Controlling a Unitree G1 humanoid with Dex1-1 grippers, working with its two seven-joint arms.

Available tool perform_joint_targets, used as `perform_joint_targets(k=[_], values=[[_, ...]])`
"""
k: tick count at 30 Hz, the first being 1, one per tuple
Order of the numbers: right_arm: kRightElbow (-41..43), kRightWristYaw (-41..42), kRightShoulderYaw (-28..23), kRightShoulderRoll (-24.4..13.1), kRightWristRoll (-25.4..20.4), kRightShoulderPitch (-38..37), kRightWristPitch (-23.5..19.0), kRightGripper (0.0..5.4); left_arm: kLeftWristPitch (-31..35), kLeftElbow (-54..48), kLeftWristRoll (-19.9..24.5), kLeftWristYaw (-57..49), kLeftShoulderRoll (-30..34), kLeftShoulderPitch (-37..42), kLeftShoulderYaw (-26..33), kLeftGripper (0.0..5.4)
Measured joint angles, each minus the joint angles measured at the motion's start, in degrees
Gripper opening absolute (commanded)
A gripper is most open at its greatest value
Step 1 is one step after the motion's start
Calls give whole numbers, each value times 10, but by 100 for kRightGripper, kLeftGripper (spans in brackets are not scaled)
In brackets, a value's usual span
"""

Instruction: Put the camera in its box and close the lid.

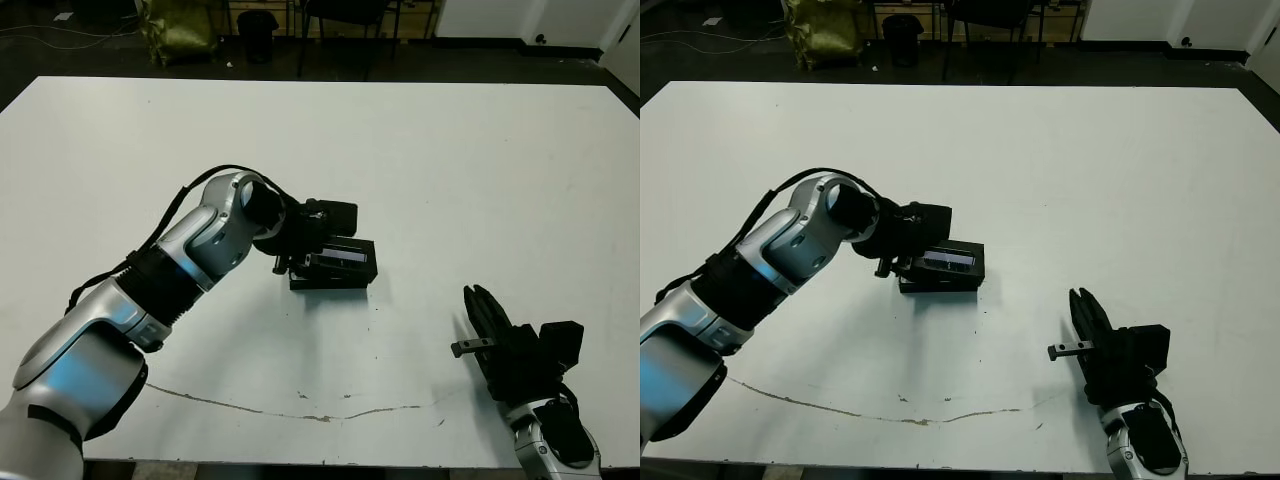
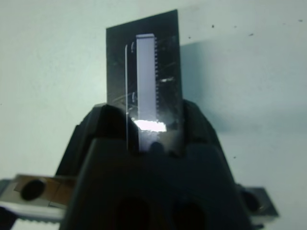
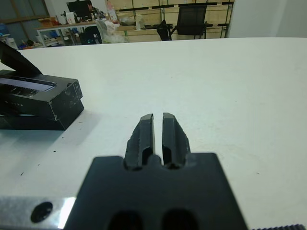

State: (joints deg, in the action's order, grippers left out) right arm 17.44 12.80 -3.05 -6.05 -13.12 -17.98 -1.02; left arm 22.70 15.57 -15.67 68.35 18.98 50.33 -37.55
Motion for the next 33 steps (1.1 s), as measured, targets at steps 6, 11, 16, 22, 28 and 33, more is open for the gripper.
perform_joint_targets(k=[6,11,16,22,28,33], values=[[-5,1,-2,0,-4,0,0,0,-7,1,0,-5,0,-5,0,223],[-6,1,-2,0,-4,1,5,0,-9,0,1,-6,1,-8,1,223],[-9,7,-2,0,-6,2,7,0,-4,-6,3,-6,3,-14,5,223],[-1,-2,-1,0,1,1,6,0,3,-18,5,-4,7,-22,4,223],[-6,1,-2,0,0,0,8,0,7,-18,5,0,9,-30,1,221],[-1,0,-2,0,1,-1,4,0,2,-15,2,0,10,-27,-4,239]])
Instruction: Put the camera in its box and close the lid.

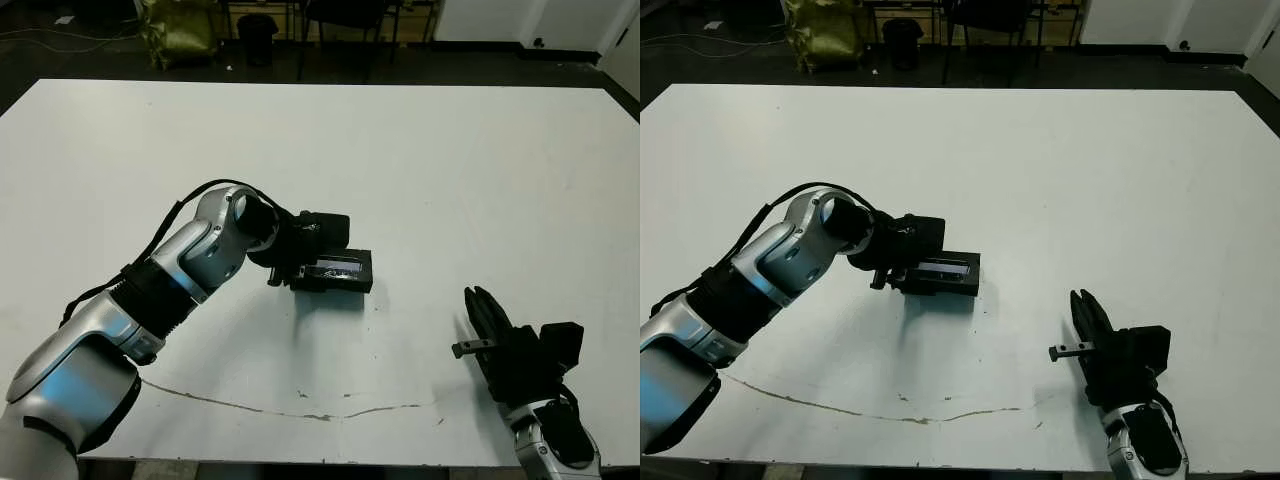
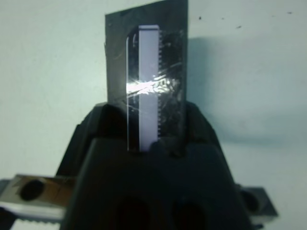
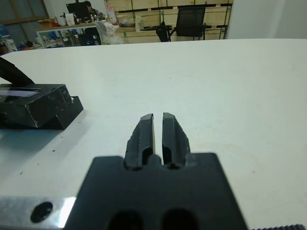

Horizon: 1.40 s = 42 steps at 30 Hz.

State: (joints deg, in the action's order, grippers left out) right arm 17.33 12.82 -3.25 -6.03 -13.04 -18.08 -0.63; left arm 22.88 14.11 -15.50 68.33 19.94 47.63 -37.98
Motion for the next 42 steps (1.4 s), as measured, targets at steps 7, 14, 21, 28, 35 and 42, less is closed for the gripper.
perform_joint_targets(k=[7,14,21,28,35,42], values=[[1,-1,0,0,0,-1,-4,0,-72,19,-20,-3,8,1,-24,405],[12,-8,1,0,4,-4,-11,0,-5,-15,-34,-103,-5,-45,18,442],[5,-5,0,0,1,-3,-9,0,120,-74,1,-164,-44,-124,89,274],[6,-9,0,0,3,-3,-14,0,127,-88,1,-173,-43,-132,91,254],[11,-10,2,-1,9,-4,-14,0,110,-83,1,-171,-36,-125,78,254],[5,-8,2,0,9,-3,-12,0,64,-39,6,-121,-24,-82,62,254]])
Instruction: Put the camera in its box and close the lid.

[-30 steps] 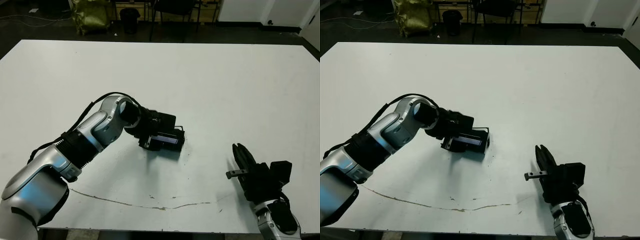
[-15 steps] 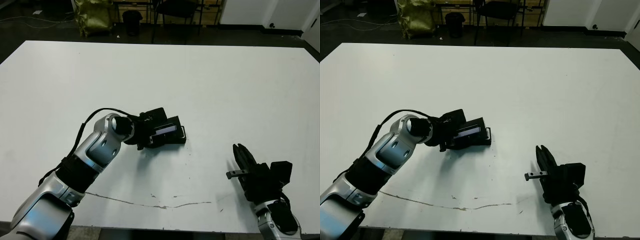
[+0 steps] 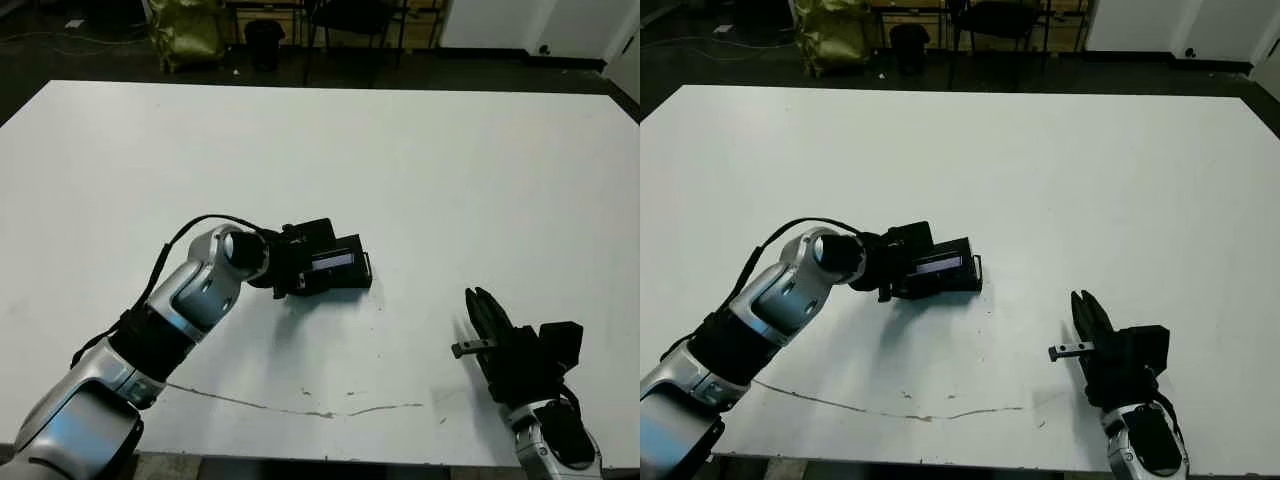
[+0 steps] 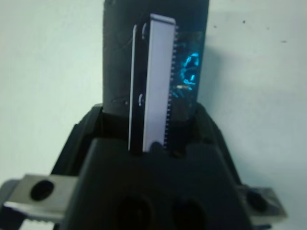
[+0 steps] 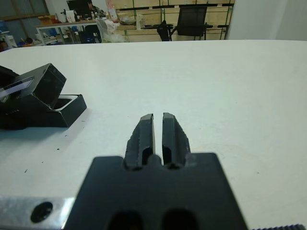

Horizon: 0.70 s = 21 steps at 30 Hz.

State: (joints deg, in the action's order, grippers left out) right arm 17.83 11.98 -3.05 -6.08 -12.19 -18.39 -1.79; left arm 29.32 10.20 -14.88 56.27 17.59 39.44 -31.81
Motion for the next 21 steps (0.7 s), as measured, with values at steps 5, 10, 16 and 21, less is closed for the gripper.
perform_joint_targets(k=[5,10,16,21], values=[[-6,5,1,1,-3,1,5,0,-51,67,18,69,2,52,-8,254],[5,-3,6,0,4,0,-5,0,-93,133,21,134,-4,110,-22,254],[3,2,7,1,2,0,-4,0,-114,218,23,186,-22,202,-18,253],[-4,9,6,0,-6,2,-3,0,-147,257,21,212,-34,254,-15,253]])
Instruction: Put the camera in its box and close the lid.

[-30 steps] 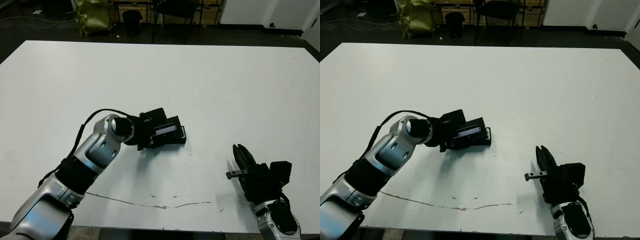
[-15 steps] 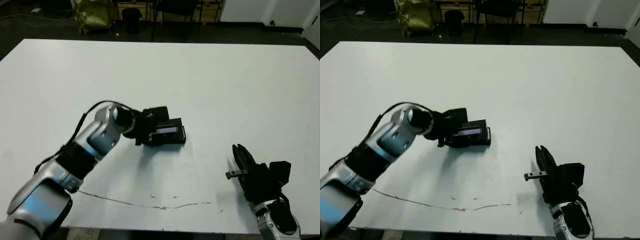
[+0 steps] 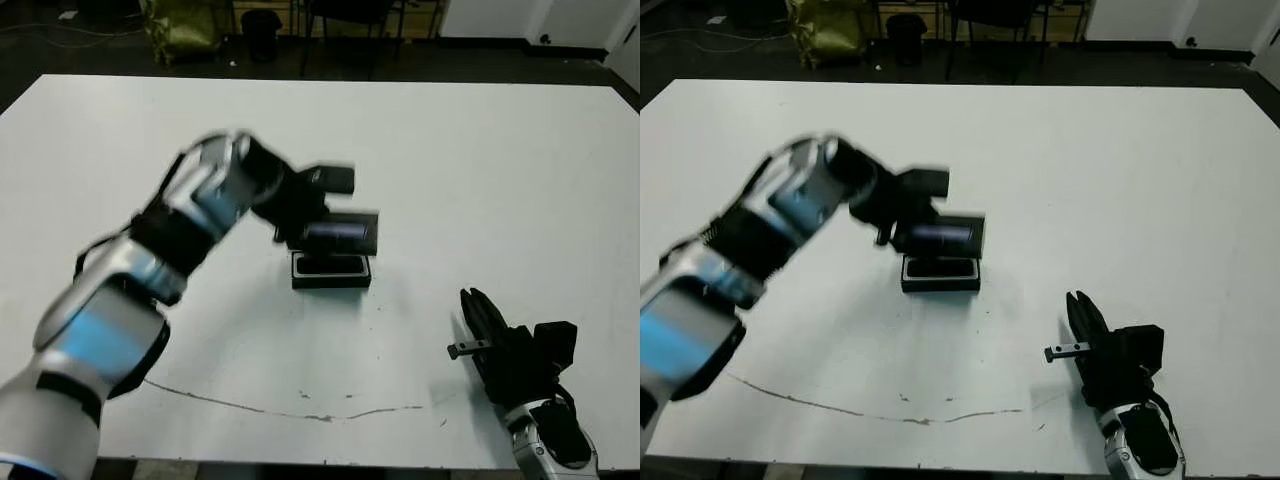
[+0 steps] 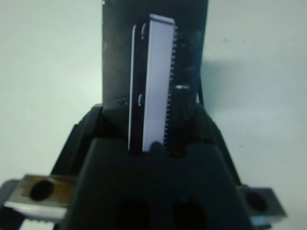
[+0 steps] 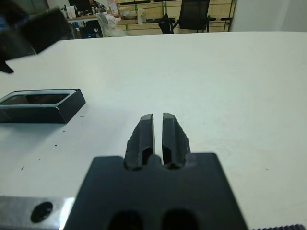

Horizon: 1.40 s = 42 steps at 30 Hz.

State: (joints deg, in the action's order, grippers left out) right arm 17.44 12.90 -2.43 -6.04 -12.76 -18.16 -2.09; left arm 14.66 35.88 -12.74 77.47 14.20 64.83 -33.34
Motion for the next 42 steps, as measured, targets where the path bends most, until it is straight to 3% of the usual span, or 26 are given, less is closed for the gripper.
perform_joint_targets(k=[5,17,26,42], values=[[-16,12,-2,0,-3,3,10,0,1,18,-6,6,-8,6,0,253],[-34,17,-8,0,-3,12,22,0,126,-13,-18,15,-8,5,-8,253],[-17,10,-4,0,0,6,15,0,164,-67,-51,15,-2,2,-44,253],[-17,16,-2,2,-12,3,11,0,163,-84,-80,17,-28,7,-94,253]])
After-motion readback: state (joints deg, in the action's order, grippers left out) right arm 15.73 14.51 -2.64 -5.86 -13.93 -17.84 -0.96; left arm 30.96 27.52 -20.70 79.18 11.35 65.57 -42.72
